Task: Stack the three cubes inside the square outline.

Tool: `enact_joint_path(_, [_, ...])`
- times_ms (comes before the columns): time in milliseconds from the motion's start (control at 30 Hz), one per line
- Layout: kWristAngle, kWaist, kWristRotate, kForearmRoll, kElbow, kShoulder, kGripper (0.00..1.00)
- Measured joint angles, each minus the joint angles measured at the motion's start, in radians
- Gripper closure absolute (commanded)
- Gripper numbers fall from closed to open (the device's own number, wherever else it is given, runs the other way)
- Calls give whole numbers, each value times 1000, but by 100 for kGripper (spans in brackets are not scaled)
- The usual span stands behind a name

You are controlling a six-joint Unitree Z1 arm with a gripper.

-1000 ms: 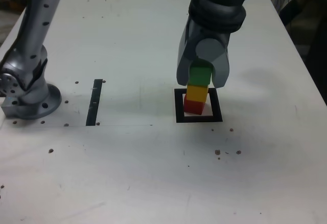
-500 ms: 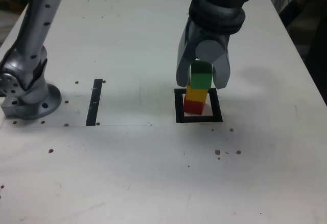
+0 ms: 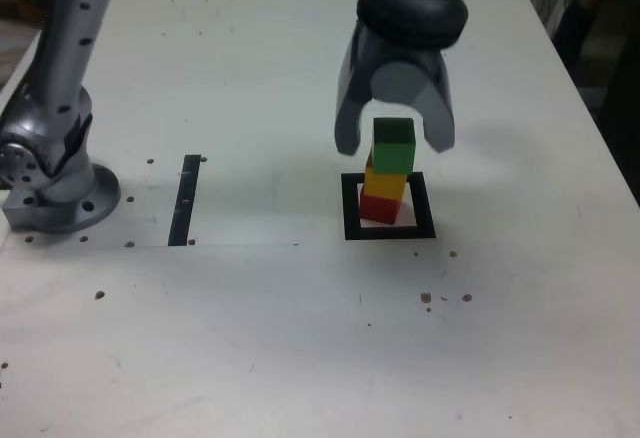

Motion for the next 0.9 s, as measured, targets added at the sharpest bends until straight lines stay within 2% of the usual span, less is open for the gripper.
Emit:
enact_joint_path(133, [22,0,0,6,17,-99,1])
enact_joint_path(367, [27,3,13,11,120,-278,0])
enact_joint_path(633, [26,97,69,6,329,-466,1])
enact_joint_path(767, [20,119,74,-40,472,-485,1])
enact_joint_path(900, [-2,120,63,-122,611,-562,1])
